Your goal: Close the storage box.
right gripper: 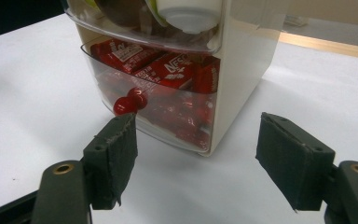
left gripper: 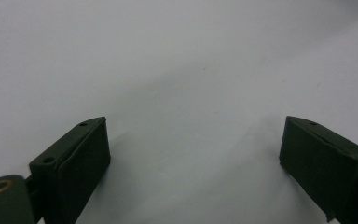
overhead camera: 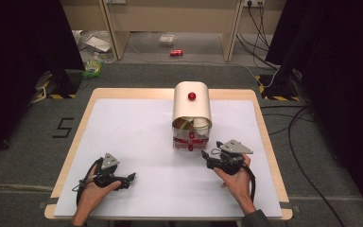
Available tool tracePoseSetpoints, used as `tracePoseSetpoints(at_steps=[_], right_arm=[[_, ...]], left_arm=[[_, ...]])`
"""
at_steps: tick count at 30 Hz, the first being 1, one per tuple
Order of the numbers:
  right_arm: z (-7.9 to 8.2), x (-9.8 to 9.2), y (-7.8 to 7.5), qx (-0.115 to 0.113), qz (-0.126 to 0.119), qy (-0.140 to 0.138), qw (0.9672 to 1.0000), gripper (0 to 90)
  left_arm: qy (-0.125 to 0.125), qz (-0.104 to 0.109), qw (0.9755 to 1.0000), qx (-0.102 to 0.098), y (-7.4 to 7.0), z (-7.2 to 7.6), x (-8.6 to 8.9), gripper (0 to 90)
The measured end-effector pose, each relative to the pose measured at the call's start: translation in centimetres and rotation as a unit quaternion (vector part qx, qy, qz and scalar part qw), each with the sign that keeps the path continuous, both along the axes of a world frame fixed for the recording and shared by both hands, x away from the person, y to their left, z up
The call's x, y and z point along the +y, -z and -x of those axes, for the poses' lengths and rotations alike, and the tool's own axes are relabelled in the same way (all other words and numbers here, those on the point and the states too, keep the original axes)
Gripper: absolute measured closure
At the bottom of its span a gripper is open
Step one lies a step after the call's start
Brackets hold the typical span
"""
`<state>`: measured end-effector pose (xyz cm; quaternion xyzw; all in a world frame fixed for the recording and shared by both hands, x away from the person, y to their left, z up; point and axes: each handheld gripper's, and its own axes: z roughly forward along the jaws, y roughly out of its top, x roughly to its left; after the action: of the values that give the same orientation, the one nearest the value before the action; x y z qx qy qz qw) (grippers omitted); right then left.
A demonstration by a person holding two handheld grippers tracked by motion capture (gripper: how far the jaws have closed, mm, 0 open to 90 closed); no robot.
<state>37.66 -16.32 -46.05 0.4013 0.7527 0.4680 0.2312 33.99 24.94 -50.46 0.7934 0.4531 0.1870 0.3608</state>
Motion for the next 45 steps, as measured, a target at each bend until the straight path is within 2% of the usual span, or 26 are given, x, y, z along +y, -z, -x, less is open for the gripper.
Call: tracePoseSetpoints(at_steps=[9,22,40,45], right_arm=[[0.5,-1.0,-0.2,0.002,-0.002,0.000,1.0000,27.2],[1.7,-3.2,-0.5,0.002,-0.007,0.018,0.9998,27.1],[3.2,-4.7,-0.5,0.006,-0.010,0.023,0.9997,27.1],[3.8,-5.6,-0.5,0.007,-0.011,0.031,0.9994,27.1]], left_arm=[[0.000,0.001,1.0000,0.000,0.0,0.0,0.0,7.8],[0.000,0.000,1.0000,0.000,0.0,0.0,0.0,7.7],[0.000,0.000,1.0000,0.000,0.0,0.0,0.0,7.7],[0.000,0.000,1.0000,0.000,0.0,0.0,0.0,7.7]])
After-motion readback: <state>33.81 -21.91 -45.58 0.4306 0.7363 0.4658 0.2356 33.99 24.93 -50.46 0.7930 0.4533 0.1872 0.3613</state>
